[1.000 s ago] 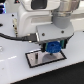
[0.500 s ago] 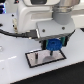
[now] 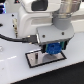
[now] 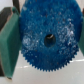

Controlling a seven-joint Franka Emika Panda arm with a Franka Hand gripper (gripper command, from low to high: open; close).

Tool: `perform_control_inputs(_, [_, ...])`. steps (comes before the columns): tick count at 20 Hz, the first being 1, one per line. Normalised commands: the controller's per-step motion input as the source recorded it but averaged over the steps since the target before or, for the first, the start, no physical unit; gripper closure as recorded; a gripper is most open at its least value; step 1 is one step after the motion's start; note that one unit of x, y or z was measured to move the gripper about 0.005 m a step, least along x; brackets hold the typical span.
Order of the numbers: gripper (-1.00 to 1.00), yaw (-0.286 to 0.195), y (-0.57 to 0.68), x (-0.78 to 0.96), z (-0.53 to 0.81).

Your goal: Insert the blue gear onto the right peg, followed by the red gear

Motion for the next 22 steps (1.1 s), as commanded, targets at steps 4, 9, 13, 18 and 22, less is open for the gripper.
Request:
perform_control_inputs(4, [1.0, 0.0, 0.01, 0.13, 0.05])
perform_control_inputs(9, [1.0, 0.0, -0.02, 0.21, -0.03])
perform_control_inputs(13, [1.0, 0.0, 0.01, 0.2, -0.18])
perform_control_inputs(18, [1.0, 0.0, 0.02, 0.15, -0.1])
perform_control_inputs(22, [1.0, 0.0, 0.01, 0.11, -0.12])
